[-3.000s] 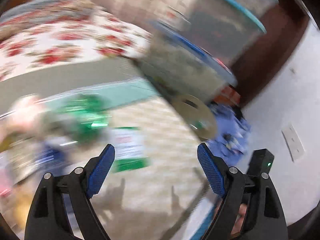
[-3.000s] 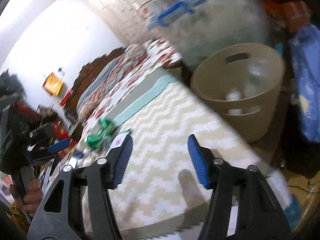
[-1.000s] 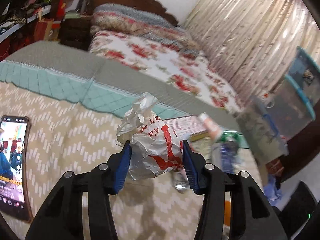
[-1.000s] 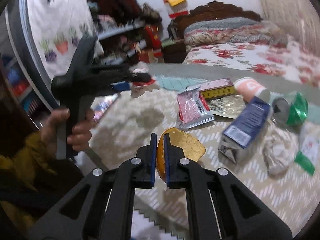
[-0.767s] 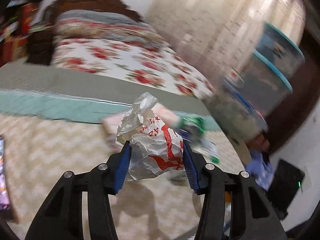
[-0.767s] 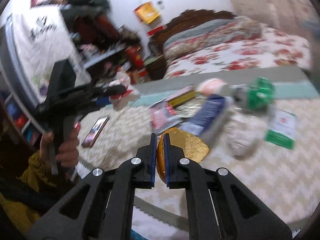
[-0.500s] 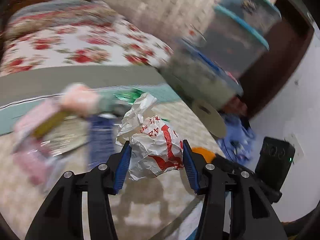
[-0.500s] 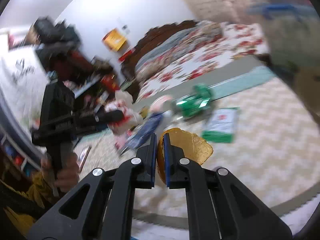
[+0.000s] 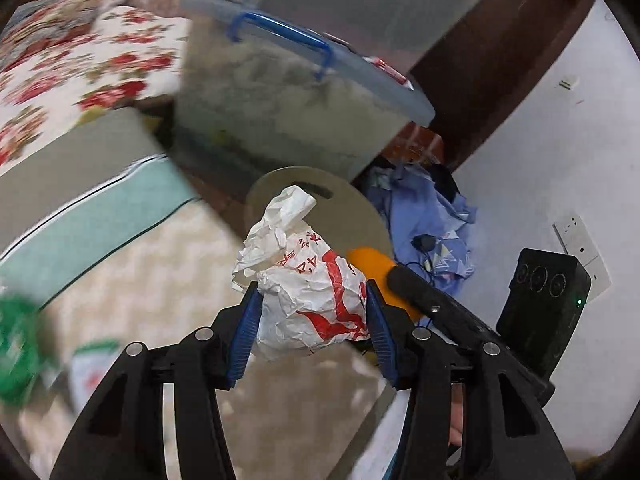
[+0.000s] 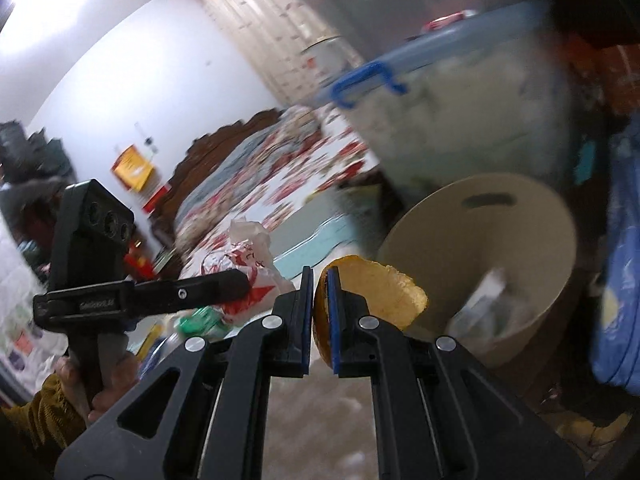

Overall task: Collect trash
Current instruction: 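Carry the bread and plastic bag to the wastebasket and release both, then return both tools to the table and grasp the green snack packet with the right tool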

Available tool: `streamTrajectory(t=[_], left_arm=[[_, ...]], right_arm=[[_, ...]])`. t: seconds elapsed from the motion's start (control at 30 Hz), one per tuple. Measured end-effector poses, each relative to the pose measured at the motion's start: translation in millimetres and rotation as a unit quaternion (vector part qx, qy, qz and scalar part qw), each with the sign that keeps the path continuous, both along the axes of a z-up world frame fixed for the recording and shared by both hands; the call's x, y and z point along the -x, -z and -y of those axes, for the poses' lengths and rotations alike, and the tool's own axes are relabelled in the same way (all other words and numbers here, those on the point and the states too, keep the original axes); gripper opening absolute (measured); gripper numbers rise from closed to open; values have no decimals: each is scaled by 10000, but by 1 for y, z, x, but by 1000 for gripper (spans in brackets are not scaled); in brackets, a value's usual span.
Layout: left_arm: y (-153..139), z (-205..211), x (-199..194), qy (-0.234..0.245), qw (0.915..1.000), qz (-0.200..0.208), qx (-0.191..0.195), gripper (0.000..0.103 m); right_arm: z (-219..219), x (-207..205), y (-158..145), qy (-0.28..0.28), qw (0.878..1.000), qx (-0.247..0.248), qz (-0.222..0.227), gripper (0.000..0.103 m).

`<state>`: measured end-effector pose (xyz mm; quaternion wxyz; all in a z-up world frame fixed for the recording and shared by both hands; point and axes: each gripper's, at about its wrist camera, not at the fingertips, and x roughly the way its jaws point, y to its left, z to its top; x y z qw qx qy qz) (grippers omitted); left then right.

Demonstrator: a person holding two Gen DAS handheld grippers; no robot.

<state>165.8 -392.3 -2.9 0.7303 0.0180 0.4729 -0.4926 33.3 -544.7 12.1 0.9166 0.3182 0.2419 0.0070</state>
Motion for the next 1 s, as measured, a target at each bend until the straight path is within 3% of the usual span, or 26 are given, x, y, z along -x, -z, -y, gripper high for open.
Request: streamTrajectory(t=[0.03, 0.1, 0.13, 0.2, 0.23, 0.4, 0.53, 0.77, 0.87, 1.0], left_arm=[[1, 13, -2, 26, 10000, 11, -1, 55], [3, 40, -8, -54, 9999, 122, -42, 76], [4, 47, -12, -125, 9998, 171, -65, 83], [4, 58, -17, -183, 9996, 184, -60, 83], [3, 59, -19, -194, 9997, 152, -31, 83], [-8, 22, -15, -306, 9991, 288, 85, 83], [-8, -30, 0, -500, 9982, 321, 11, 83], [-11, -174, 28, -1138, 9928, 378, -51, 83], [-20, -239, 33, -1700, 9837, 570, -90, 82], [-23, -301, 33, -2543, 9614, 946, -452, 82]], right_arm=[[9, -4, 2, 67, 10000, 66, -31, 10], [24, -16, 9, 223, 9996, 111, -141, 13], [32, -19, 15, 265, 9994, 27, -200, 23], [44, -20, 23, 379, 9986, -322, -152, 75], [45, -15, 23, 547, 9977, -390, -5, 77], [44, 1, 23, 747, 9958, -495, 177, 74], [22, 7, 20, 494, 9968, -595, 220, 73], [-51, -7, 19, -420, 9980, -478, -27, 62], [-88, -19, 21, -832, 9952, -481, -186, 55], [-143, -39, 22, -1383, 9889, -320, -437, 54]])
